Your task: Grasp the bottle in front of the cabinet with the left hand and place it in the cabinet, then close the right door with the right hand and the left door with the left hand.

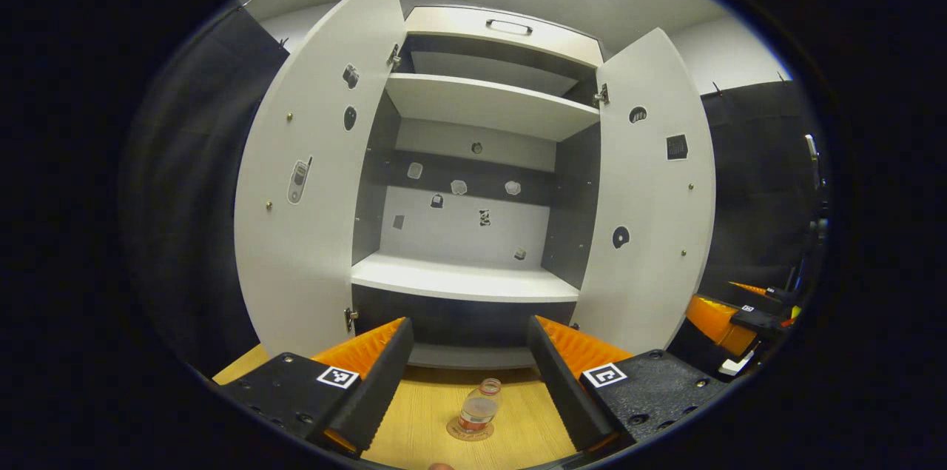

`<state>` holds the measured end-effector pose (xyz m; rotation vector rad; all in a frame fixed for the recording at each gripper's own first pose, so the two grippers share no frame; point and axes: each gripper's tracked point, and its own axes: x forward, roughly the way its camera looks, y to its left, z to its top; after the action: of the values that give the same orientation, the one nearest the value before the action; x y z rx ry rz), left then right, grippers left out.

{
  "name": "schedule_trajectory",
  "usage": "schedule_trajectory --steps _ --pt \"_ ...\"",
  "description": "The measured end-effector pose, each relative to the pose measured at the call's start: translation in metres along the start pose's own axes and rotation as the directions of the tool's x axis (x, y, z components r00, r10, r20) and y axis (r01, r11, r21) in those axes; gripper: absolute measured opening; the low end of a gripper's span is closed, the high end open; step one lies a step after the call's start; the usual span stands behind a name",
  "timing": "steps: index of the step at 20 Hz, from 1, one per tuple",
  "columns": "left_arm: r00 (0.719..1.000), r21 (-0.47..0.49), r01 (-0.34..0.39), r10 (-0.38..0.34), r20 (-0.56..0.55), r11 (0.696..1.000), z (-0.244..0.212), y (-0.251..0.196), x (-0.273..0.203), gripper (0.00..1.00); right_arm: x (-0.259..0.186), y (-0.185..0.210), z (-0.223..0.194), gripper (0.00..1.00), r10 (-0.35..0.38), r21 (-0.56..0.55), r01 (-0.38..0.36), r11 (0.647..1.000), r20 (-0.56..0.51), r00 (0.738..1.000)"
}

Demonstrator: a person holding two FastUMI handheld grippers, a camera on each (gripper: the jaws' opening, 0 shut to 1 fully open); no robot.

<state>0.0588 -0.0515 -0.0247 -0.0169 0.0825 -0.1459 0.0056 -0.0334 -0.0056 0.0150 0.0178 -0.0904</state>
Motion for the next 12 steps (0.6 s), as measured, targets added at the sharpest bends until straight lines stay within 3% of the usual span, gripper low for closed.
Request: schedule_trajectory --steps 6,12 --pt "0.999 -0.019 0.031 -0.03 0.011 0.999 -0.033 -0.012 0.031 0.95 0.006 -0.008 -0.002 0.99 -0.011 -0.024 0.012 1.0 0.009 1.0" --pt "0.994 -0.066 0.07 -0.075 -0.081 0.995 -0.105 -0.025 0.057 0.95 0.009 -0.007 -0.009 0.99 -0.008 -0.043 0.007 0.999 -0.005 1.0"
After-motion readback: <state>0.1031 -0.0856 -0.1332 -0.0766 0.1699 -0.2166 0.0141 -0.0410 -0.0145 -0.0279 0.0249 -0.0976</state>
